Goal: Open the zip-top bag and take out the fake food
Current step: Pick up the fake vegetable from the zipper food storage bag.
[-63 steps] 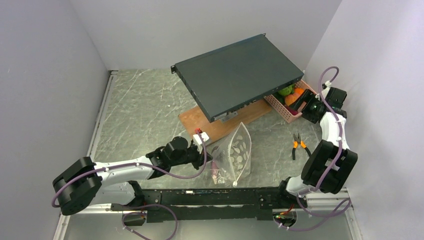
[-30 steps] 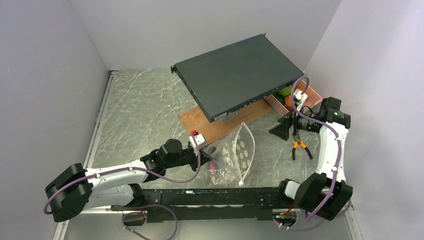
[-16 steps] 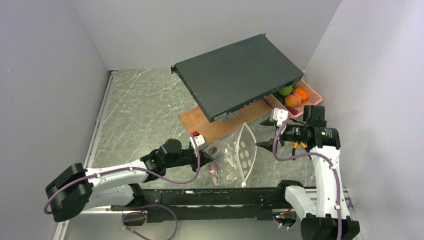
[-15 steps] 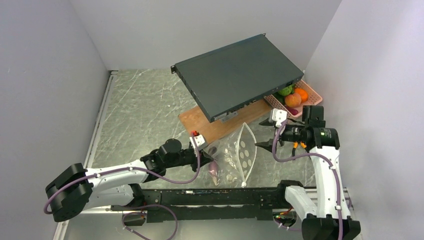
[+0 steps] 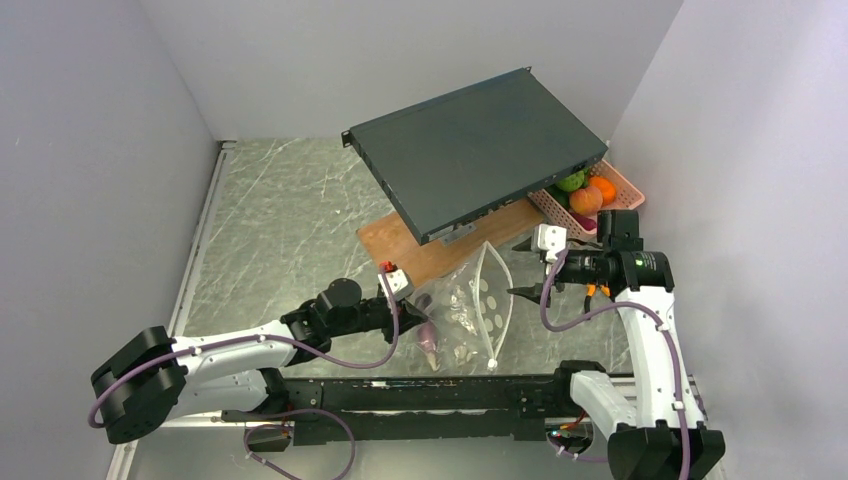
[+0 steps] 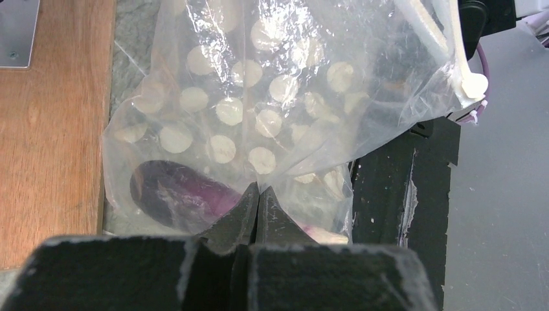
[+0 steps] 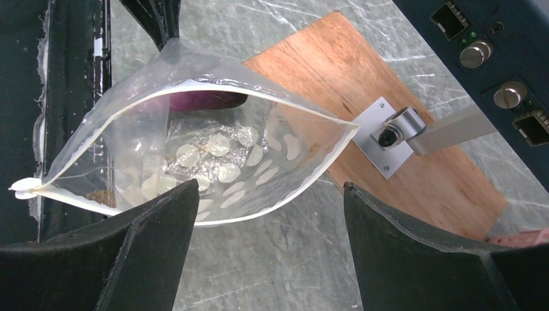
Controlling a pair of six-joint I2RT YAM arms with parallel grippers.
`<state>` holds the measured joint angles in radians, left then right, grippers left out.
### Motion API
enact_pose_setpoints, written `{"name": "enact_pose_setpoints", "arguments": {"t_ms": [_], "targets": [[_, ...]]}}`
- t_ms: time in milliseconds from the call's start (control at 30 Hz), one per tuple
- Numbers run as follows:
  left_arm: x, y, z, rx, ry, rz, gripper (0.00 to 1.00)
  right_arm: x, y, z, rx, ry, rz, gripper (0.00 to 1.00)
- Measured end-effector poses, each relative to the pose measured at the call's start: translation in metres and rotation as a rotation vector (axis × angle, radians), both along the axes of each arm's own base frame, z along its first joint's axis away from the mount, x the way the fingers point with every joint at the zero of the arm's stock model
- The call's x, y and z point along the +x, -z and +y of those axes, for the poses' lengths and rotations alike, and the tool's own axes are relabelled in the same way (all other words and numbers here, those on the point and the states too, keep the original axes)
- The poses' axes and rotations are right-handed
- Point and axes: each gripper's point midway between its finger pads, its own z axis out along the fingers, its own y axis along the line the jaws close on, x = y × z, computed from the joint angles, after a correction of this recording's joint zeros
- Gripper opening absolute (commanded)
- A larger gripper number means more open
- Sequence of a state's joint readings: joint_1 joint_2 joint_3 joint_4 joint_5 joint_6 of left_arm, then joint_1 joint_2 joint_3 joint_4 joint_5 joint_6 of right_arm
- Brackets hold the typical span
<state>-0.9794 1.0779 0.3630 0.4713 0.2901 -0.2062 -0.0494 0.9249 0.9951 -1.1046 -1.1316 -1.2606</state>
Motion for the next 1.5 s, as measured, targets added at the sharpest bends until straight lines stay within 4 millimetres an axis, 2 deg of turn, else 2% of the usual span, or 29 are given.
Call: {"name": "enact_pose_setpoints", "arguments": {"t_ms": [467, 800, 1200, 1500], "targets": [[-0.001, 0.007, -0.003, 0.001, -0.010, 0.053, 0.00, -0.013, 0.005, 0.013, -0.006, -0.071, -0.041, 0.83], [-0.001, 0.007, -0.004, -0.006, -0.015, 0.075, 0.00, -0.020, -0.004, 0.019, 0.002, -0.098, -0.108, 0.85], [0.000, 0.010, -0.006, -0.006, -0.015, 0.083, 0.00, -0.027, -0.001, 0.031, 0.002, -0.149, -0.085, 0.84], [-0.002, 0.014, -0.007, 0.002, -0.007, 0.092, 0.00, -0.032, 0.000, 0.046, -0.004, -0.188, -0.051, 0.73]]}}
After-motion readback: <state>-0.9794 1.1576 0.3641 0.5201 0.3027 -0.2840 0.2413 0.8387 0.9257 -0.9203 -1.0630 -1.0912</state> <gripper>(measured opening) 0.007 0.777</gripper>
